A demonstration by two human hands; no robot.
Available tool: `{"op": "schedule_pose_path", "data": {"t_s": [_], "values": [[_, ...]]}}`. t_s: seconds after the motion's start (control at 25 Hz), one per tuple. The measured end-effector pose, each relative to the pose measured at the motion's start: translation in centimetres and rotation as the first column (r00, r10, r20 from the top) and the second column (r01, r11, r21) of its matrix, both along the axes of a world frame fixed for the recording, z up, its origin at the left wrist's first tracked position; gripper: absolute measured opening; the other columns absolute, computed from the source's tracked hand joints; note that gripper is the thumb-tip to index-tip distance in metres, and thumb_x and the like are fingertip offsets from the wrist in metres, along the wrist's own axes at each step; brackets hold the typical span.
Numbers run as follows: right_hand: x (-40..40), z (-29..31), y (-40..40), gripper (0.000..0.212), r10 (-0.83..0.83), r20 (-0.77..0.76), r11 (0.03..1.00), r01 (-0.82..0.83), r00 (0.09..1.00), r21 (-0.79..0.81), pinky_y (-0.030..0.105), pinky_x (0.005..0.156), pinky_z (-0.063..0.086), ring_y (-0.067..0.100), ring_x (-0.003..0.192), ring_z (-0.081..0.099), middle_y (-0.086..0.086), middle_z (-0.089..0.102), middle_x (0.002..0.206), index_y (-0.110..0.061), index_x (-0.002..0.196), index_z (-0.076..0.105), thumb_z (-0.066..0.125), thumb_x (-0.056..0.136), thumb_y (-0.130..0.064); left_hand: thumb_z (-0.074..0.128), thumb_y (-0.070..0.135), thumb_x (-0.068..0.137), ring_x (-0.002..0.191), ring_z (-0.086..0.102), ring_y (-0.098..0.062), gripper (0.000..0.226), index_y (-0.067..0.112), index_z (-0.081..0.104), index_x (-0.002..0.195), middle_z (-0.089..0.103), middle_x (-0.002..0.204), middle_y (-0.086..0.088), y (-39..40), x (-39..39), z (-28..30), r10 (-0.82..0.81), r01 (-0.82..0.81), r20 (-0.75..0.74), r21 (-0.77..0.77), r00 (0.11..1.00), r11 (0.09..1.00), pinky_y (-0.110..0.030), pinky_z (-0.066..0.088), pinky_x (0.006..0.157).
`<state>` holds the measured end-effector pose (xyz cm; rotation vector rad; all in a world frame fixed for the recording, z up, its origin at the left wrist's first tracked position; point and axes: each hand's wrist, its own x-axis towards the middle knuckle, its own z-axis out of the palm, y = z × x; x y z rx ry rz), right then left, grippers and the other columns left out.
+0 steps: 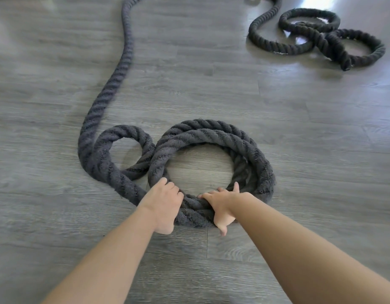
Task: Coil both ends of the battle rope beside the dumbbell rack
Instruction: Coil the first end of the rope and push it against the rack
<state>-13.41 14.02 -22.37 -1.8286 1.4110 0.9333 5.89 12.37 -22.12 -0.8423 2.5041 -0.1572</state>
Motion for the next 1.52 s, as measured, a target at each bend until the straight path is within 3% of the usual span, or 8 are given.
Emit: {"op": "schedule_pose_path", "data": {"t_s": [0.2,0.4,0.64,1.04,1.32,1.36,1.44,1.52], "values": [[2.6,0.5,0.1,0.121,-0.077,0.155,0.992,0.091,0.985,-0.083,0.075,0.112,0.001,0.036,0.139,0.037,0.006,0.043,0.148,-0.021,0.153,0.018,0.085,0.061,-0.061,0.054,0.059,0.076,0.085,0.050,-0.024,0.047,0.019,0.063,0.099,0.061,0.093,-0.002,1.4,-3.2,0.2,0.084,-0.086,0.068,0.033,0.994,0.996,-0.044,0.027,0.085],[1.2,-0.4,1.1,0.084,0.085,0.092,0.971,-0.062,0.992,-0.229,0.071,0.115,0.001,0.031,0.140,0.034,0.004,0.045,0.144,-0.020,0.150,0.028,0.073,0.080,-0.034,0.052,0.052,0.083,0.087,0.060,-0.022,0.032,0.024,0.062,0.091,0.063,0.085,0.004,3.0,-6.7,1.0,0.212,-0.209,-0.009,0.116,0.977,0.971,-0.045,0.027,0.095],[0.5,-0.6,0.1,0.082,0.070,0.084,0.986,-0.057,0.994,-0.157,0.066,0.117,0.004,0.031,0.139,0.035,0.005,0.043,0.147,-0.028,0.152,0.027,0.065,0.081,-0.013,0.062,0.059,0.070,0.131,0.041,-0.029,0.086,0.012,0.044,0.140,0.048,0.140,-0.011,-0.2,0.2,0.6,0.100,-0.112,0.069,0.204,0.993,0.972,-0.047,0.024,0.116],[-0.6,1.8,-1.2,0.115,0.198,-0.072,0.980,-0.197,0.978,0.016,0.075,0.111,-0.007,0.032,0.146,0.028,0.005,0.041,0.153,-0.029,0.157,0.019,0.089,0.067,-0.044,0.076,0.042,0.059,0.069,0.059,-0.018,0.030,0.019,0.060,0.070,0.062,0.076,0.001,-1.2,-6.5,3.9,0.325,-0.393,0.225,0.429,0.919,0.813,-0.028,0.053,0.067],[2.2,0.6,1.3,0.042,0.091,0.151,0.982,-0.064,0.984,-0.176,0.054,0.110,0.031,0.030,0.110,0.057,0.003,0.064,0.111,-0.018,0.126,0.051,0.064,0.087,-0.031,0.052,0.089,0.066,0.103,0.058,-0.021,0.080,0.016,0.070,0.092,0.069,0.096,0.001,0.6,-3.4,3.6,0.250,-0.230,-0.016,0.339,0.968,0.912,-0.042,0.039,0.099],[2.2,0.7,1.2,0.043,0.101,0.138,0.981,-0.075,0.985,-0.180,0.051,0.106,0.035,0.031,0.109,0.057,0.004,0.064,0.112,-0.019,0.127,0.051,0.062,0.087,-0.027,0.048,0.090,0.070,0.108,0.057,-0.021,0.082,0.017,0.074,0.095,0.071,0.102,0.000,0.8,-1.8,3.9,0.234,-0.160,-0.283,0.260,0.930,0.952,-0.044,0.036,0.104],[2.4,0.5,0.8,0.040,0.131,0.119,0.978,-0.108,0.984,-0.179,0.047,0.097,0.040,0.032,0.104,0.058,0.007,0.064,0.108,-0.017,0.123,0.055,0.057,0.083,-0.015,0.063,0.070,0.080,0.107,0.060,-0.025,0.059,0.015,0.077,0.096,0.070,0.109,-0.006,-0.6,1.8,4.6,0.189,-0.320,-0.825,0.010,0.533,0.947,-0.046,0.041,0.098],[2.6,0.2,0.6,0.040,0.132,0.109,0.983,-0.116,0.985,-0.144,0.046,0.090,0.042,0.032,0.096,0.059,0.010,0.065,0.103,-0.013,0.119,0.059,0.055,0.079,-0.008,0.071,0.061,0.074,0.105,0.061,-0.030,0.058,0.014,0.073,0.107,0.065,0.116,-0.011,-3.7,6.0,5.0,0.348,-0.777,-0.936,0.184,0.047,0.601,-0.044,0.048,0.092]]}}
